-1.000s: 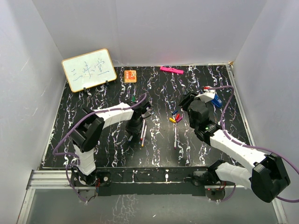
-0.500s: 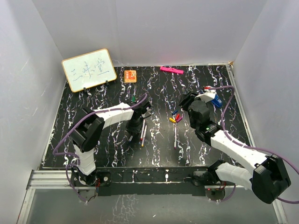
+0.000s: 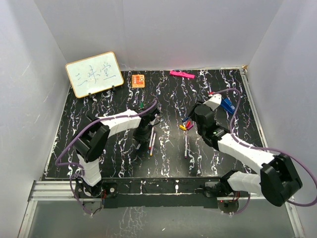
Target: Insert the pens into the pen caps
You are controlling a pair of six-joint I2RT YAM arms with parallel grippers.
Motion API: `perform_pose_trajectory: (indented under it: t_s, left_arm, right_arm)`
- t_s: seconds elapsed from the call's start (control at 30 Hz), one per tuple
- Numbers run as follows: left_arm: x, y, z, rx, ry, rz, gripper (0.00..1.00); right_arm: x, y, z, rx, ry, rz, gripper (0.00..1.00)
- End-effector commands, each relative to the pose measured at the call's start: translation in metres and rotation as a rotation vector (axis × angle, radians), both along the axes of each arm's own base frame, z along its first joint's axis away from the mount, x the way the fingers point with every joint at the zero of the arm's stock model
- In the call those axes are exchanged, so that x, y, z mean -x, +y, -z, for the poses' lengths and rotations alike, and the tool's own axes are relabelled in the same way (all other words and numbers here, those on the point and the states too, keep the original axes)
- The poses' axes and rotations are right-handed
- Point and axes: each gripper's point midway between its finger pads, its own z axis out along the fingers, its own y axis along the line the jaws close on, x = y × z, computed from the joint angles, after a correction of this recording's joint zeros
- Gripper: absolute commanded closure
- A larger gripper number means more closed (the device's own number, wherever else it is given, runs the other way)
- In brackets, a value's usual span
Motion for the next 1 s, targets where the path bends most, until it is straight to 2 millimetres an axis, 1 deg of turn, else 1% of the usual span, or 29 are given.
perform_pose_trajectory:
  t_s: [0.0,0.03,0.07,0.23,0.43,0.53,0.63,0.67,0.7,0.73,0.8,0.93,0.97]
  left_arm:
    - [-0.02,-0.005,-0.032,0.033,-0.102,0.027,1.0]
    - [-0.022,-0.005,-0.039,0.039,-0.115,0.028,1.0]
    - [-0.024,-0.006,-0.045,0.046,-0.13,0.027,1.0]
    - [-0.029,-0.008,-0.072,0.094,-0.189,0.015,1.0]
    - [-0.036,-0.013,-0.101,0.193,-0.299,0.015,1.0]
    - [-0.038,-0.016,-0.117,0.271,-0.378,0.013,1.0]
    - [-0.037,-0.016,-0.13,0.332,-0.441,0.011,1.0]
    - [-0.036,-0.015,-0.133,0.348,-0.456,0.012,1.0]
    - [-0.036,-0.015,-0.132,0.354,-0.462,0.015,1.0]
    - [-0.035,-0.014,-0.14,0.377,-0.487,0.016,1.0]
    - [-0.033,-0.012,-0.144,0.394,-0.506,0.015,1.0]
    - [-0.029,-0.008,-0.147,0.412,-0.524,0.012,1.0]
    - [-0.029,-0.008,-0.149,0.419,-0.529,0.012,1.0]
  right_arm:
    - [-0.011,0.001,-0.005,0.032,0.038,0.028,0.68]
    - [-0.012,0.004,0.0,0.04,0.058,0.021,0.68]
    - [-0.015,0.007,0.001,0.04,0.07,0.019,0.68]
    - [-0.029,0.019,0.018,0.054,0.163,0.018,0.69]
    - [-0.047,0.033,0.049,0.078,0.304,0.008,0.73]
    - [-0.05,0.034,0.067,0.103,0.389,0.023,0.74]
    - [-0.049,0.036,0.081,0.114,0.443,0.025,0.75]
    - [-0.049,0.037,0.084,0.114,0.453,0.024,0.75]
    - [-0.048,0.037,0.088,0.114,0.463,0.025,0.75]
    - [-0.048,0.037,0.091,0.113,0.471,0.027,0.76]
    - [-0.047,0.037,0.096,0.115,0.486,0.031,0.76]
    - [-0.046,0.036,0.102,0.109,0.505,0.041,0.75]
    - [-0.046,0.036,0.108,0.111,0.518,0.041,0.75]
